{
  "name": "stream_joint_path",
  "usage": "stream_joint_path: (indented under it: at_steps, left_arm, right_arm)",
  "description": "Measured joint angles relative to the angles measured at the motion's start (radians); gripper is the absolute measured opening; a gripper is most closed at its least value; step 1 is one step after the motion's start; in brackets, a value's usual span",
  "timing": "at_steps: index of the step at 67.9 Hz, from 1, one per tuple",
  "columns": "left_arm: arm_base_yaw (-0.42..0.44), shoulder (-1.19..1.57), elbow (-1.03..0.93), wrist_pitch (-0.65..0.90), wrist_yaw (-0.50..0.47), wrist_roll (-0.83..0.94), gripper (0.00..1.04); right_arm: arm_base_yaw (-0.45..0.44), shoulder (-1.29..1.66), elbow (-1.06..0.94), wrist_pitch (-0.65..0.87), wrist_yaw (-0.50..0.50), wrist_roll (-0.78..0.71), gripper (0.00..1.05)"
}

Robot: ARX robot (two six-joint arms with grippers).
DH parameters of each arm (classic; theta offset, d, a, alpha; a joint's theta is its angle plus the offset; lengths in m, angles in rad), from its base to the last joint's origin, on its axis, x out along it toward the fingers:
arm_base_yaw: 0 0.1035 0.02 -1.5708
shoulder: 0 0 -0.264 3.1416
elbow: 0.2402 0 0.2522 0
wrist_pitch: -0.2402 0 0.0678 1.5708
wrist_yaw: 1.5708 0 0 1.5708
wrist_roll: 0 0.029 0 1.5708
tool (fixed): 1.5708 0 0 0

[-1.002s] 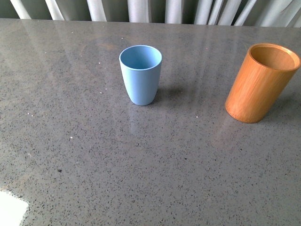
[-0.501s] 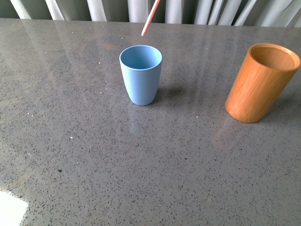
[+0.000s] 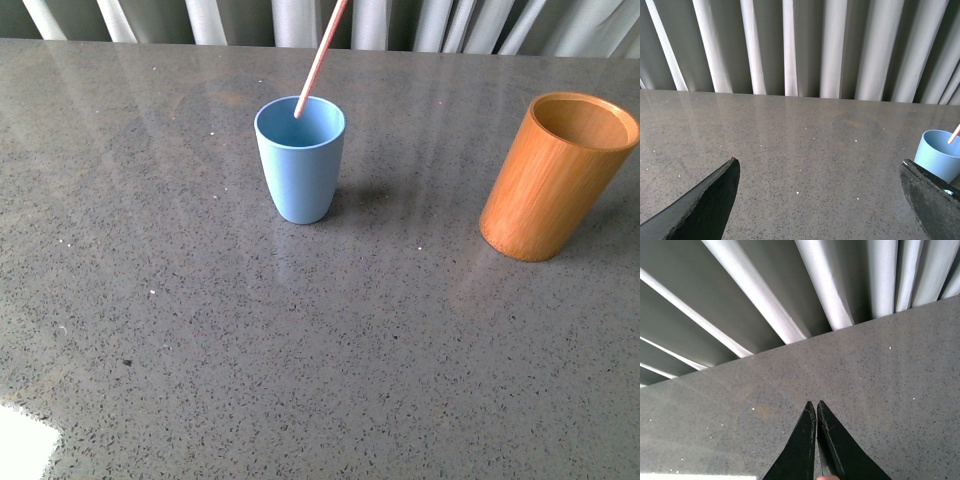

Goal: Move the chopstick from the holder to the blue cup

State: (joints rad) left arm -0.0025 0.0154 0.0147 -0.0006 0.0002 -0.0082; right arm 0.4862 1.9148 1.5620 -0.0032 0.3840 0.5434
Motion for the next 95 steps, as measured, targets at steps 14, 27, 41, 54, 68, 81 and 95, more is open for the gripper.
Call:
stream_joint_path:
  at_steps: [14, 27, 41, 54, 68, 81, 95]
  left_arm:
    - [0.0, 0.0, 0.0, 0.0, 0.0, 0.0, 0.96]
    - [0.0, 0.0, 0.0, 0.0, 0.0, 0.0, 0.96]
    - [0.0, 0.0, 0.0, 0.0, 0.0, 0.0, 0.96]
    - [0.0, 0.0, 0.0, 0.0, 0.0, 0.0, 0.96]
    - [0.0, 0.0, 0.0, 0.0, 0.0, 0.0, 0.96]
    - [0.0, 0.0, 0.0, 0.0, 0.0, 0.0, 0.96]
    - [0.0, 0.0, 0.0, 0.0, 0.0, 0.0, 0.96]
  right_arm:
    - [0.031, 0.023, -0.018, 0.048, 0.026, -0.044, 0.02]
    - [0.063, 0.051, -0.04, 0.061, 0.046, -0.069, 0.02]
    - [0.072, 0.069, -0.064, 0.07, 0.069, -0.088, 0.02]
    - [0.077, 0.071, -0.075, 0.078, 0.07, -0.093, 0.24]
    - [0.075, 0.071, -0.084, 0.087, 0.074, -0.093, 0.59]
    - [0.046, 0.027, -0.128, 0.11, 0.074, -0.088, 0.92]
    - [-0.042, -0.157, -0.236, 0.147, 0.063, -0.066, 0.96]
